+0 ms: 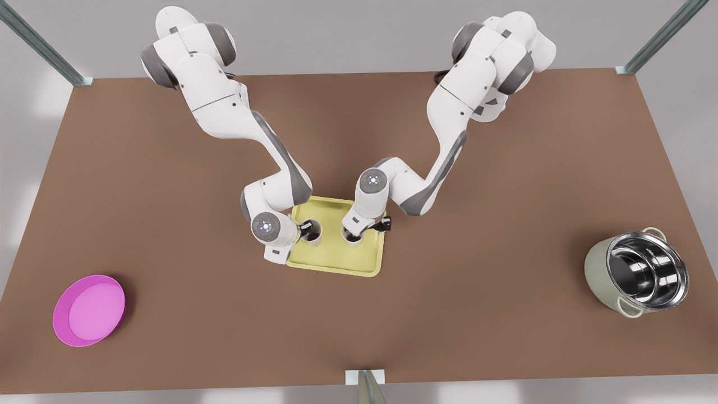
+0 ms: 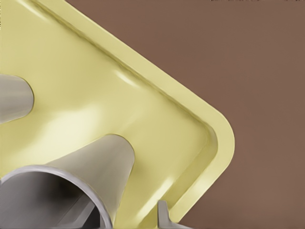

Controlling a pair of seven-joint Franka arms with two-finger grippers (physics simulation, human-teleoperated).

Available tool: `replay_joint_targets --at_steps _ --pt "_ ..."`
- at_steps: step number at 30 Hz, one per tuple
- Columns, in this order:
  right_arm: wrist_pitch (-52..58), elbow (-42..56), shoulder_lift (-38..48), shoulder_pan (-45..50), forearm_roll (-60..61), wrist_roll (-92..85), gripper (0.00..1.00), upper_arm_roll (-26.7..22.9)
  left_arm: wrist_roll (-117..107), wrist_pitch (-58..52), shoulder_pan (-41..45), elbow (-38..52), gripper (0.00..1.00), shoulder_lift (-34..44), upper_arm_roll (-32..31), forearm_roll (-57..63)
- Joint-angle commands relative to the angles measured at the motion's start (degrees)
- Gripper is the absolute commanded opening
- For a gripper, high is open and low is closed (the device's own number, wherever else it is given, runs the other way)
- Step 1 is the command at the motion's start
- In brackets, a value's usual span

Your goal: Use the left arm to pick up the white IKEA cup from the tray and place it on the middle-left position; use the right arm to pick up the white IKEA cup from the tray and place it on the middle-right position

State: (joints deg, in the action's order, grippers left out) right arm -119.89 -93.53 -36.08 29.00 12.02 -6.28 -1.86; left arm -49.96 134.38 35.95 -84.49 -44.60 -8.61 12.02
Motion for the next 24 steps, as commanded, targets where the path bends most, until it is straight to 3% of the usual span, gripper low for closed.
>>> replay_joint_targets --at_steps 1,2,4,7,11,17,19,21,24 --pt "-0.08 0.11 0.05 0.0 0.28 -1.72 0.43 0.02 -4.27 1.77 0.0 0.29 0.95 -0.58 0.0 0.11" --pt "0.01 0.11 0.05 0.0 0.28 -1.54 0.3 0.28 -4.35 1.77 0.0 1.0 0.9 -0.58 0.0 0.02" --pt "0.01 0.2 0.05 0.0 0.28 -1.46 0.11 0.37 -4.27 1.77 -0.09 1.08 0.58 -0.66 0.08 -0.07" --pt "0.18 0.2 0.22 0.0 0.37 -0.93 0.0 0.63 -5.58 1.77 -0.09 2.05 0.29 -0.66 0.17 -0.33" --pt "9.32 0.72 6.81 -2.9 -0.25 -1.8 0.0 -0.07 -6.55 1.5 -0.09 2.4 0.18 -0.4 0.17 -0.24" --pt "20.13 5.29 9.1 -17.4 -4.64 -19.81 0.0 0.02 -5.94 -7.09 -1.32 0.3 0.17 6.71 0.26 -0.33" --pt "20.13 5.29 8.75 -20.65 -9.91 -24.74 0.0 0.02 1.87 -7.73 -7.55 -7.95 0.18 13.56 0.0 -0.68" --pt "19.26 5.29 6.64 -24.34 -16.42 -26.67 0.0 0.02 18.93 -0.96 -16.52 -20.88 0.18 22.54 0.0 -7.8" --pt "12.4 6.08 2.42 -26.89 -20.9 -32.3 0.0 -1.12 39.05 -0.69 -25.48 -22.91 0.19 22.89 0.08 -13.86"
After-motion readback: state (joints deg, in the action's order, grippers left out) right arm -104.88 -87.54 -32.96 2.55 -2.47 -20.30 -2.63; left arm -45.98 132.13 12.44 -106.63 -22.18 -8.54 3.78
